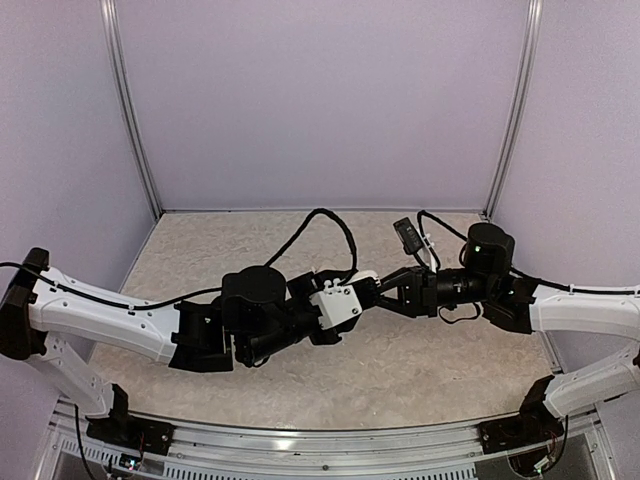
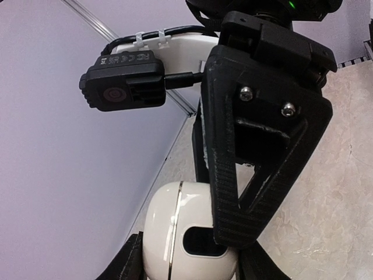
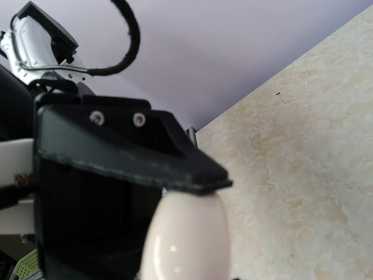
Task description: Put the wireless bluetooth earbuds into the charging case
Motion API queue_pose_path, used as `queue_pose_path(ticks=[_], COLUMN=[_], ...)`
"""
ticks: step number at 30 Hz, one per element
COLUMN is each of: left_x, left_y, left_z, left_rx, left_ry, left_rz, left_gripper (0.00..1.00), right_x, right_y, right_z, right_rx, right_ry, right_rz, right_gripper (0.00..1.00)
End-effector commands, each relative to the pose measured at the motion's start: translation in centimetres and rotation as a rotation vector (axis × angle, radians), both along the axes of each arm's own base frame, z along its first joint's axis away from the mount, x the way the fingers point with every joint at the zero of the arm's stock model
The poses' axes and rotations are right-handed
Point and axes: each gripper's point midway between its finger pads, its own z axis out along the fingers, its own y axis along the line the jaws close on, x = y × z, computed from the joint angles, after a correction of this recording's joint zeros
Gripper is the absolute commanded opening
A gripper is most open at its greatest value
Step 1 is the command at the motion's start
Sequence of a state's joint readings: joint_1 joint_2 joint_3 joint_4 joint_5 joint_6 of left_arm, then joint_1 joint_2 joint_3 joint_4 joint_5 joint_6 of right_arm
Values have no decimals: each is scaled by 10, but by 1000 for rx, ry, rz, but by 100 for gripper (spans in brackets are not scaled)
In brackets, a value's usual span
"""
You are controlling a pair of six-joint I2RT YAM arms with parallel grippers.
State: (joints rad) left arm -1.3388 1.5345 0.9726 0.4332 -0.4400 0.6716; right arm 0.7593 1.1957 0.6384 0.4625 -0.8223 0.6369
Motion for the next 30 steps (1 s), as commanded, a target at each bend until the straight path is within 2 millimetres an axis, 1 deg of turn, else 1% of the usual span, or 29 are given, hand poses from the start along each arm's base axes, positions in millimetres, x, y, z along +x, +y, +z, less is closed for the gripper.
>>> queue_pose_path(ticks=[1, 6, 10, 16, 18, 22, 24, 25, 28, 29, 30], left_x=[-6, -8, -8, -6, -6, -9, -13, -16, -27, -31, -35], left_y=[-6, -7, -8, -6, -5, -1, 2, 3, 9, 13, 14], left_z=[23, 22, 21, 20, 20, 21, 22, 20, 23, 27, 26], left_rx=[-65, -59, -58, -56, -62, -88, -100, -102, -126, -141, -143], left_ry=[-24, -28, -27, -29, -25, -8, 4, 15, 52, 66, 85], left_rz=[-22, -25, -23, -12, -5, -18, -41, -56, -111, -129, -149], left_gripper=[36, 36, 36, 36, 41, 58, 64, 67, 74, 75, 76], right_x=[0, 1, 2, 1, 1, 1, 1, 1, 0, 0, 0], right_y=[5, 6, 7, 7, 6, 6, 6, 6, 5, 5, 4], right_z=[8, 9, 9, 9, 8, 10, 10, 11, 15, 17, 17], right_rx=[19, 26, 31, 31, 28, 26, 18, 16, 10, 8, 2], right_ry=[-10, -2, 4, 5, 4, -13, -28, -37, -68, -81, -94], right_rz=[0, -5, -5, -1, -2, -1, -1, -1, -2, -1, 0], right_gripper=[33, 33, 36, 29, 25, 20, 19, 19, 18, 18, 17])
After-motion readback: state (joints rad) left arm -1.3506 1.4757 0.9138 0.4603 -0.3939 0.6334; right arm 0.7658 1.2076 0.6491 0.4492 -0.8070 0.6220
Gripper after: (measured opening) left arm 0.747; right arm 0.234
